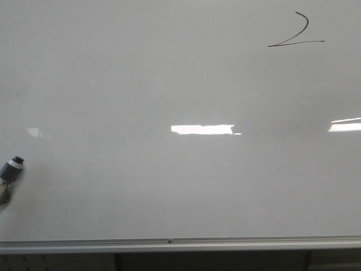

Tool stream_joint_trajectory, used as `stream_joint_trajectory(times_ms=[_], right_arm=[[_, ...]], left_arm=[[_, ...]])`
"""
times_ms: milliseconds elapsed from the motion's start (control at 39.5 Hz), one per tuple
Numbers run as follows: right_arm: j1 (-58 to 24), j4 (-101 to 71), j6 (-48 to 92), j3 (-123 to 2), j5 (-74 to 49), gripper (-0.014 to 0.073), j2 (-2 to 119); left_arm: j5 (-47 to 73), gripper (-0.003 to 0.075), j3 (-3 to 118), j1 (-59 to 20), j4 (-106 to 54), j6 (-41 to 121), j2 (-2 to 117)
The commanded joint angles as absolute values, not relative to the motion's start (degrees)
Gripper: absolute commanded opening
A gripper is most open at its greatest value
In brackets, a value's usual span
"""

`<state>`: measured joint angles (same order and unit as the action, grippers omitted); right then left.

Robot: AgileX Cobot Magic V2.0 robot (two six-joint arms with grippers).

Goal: Write number 2 on whiteboard

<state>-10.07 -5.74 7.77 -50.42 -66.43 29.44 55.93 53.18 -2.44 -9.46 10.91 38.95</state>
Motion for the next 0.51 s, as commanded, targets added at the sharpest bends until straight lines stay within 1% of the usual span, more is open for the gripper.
stream_joint_trajectory(times_ms=[0,101,203,481], right_arm=[[-9.69,-5.60,7.75,-51.98,-63.43,0.0507,29.53],[-9.69,-5.60,7.75,-51.98,-63.50,0.0507,29.53],[-9.69,-5.60,7.69,-51.98,-63.44,0.0507,29.53],[-9.69,-5.60,5.99,-51.98,-62.92,0.0503,29.53]], left_arm=[[52.57,0.0463,53.12,-2.24,-9.23,10.20,37.36],[52.70,0.0449,51.57,-2.24,-5.78,8.56,36.53],[53.44,0.0406,50.78,-2.24,0.00,3.88,36.45],[53.94,0.0302,50.65,-2.24,0.51,3.71,36.45]])
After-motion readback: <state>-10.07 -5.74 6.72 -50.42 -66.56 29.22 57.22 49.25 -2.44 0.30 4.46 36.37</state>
